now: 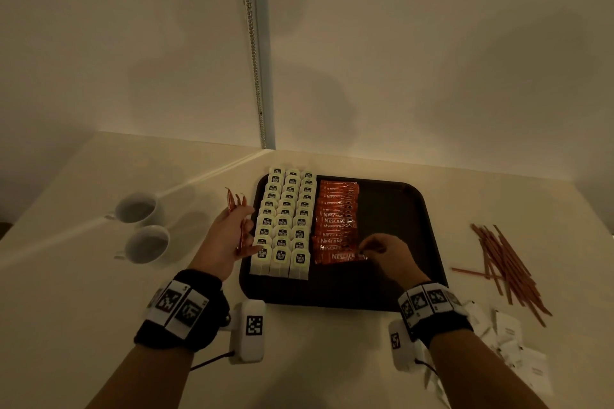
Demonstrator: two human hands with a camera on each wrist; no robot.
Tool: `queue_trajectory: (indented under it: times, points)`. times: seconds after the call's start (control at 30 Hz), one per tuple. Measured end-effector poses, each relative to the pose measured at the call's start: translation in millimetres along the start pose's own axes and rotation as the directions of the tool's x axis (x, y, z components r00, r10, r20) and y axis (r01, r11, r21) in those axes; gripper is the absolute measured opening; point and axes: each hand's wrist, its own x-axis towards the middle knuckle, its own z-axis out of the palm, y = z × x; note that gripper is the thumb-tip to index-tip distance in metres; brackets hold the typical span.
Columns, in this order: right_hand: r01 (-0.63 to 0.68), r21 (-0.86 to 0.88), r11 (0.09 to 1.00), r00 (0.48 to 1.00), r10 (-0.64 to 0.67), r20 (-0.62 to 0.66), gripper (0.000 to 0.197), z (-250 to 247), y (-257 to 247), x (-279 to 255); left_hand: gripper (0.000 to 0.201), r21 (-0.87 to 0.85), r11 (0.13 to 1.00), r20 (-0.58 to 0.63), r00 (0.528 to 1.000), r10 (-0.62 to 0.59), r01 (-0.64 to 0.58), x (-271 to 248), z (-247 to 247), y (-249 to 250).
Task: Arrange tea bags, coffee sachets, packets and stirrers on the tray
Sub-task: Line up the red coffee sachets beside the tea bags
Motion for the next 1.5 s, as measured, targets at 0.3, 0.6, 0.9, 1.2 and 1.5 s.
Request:
queue_trajectory:
  times: [0.3, 0.6, 0.9, 1.2, 1.5]
  points:
    - [-0.085, 0.055, 0.995, 0.993, 0.089, -0.075, 0.025, 30, 8, 4, 0.004, 0.028, 1.000, -0.019, 1.000, 0.008, -0.008, 2, -1, -3]
    - [-0.127, 0.057, 0.990, 0.981, 0.134, -0.140, 0.012, 41, 9, 5, 0.004, 0.039, 0.999, -0.004, 1.000, 0.021, -0.021, 4, 0, -4]
    - [-0.132, 0.002, 0.991, 0.976, 0.130, -0.177, 0.012, 43, 10, 4, 0.010, -0.021, 1.000, 0.147, 0.989, 0.025, -0.022, -2, 1, -8]
    - [0.162, 0.281, 0.946, 0.986, -0.148, -0.071, 0.017, 19, -80, -9, 0.019, 0.224, 0.962, 0.253, 0.962, 0.100, -0.159, -5, 12, -5]
    - [0.158, 0.668, 0.727, 0.980, -0.196, -0.018, 0.019, 9, -148, -16, 0.031, 0.299, 0.930, 0.330, 0.938, 0.109, -0.213, -14, 29, -1]
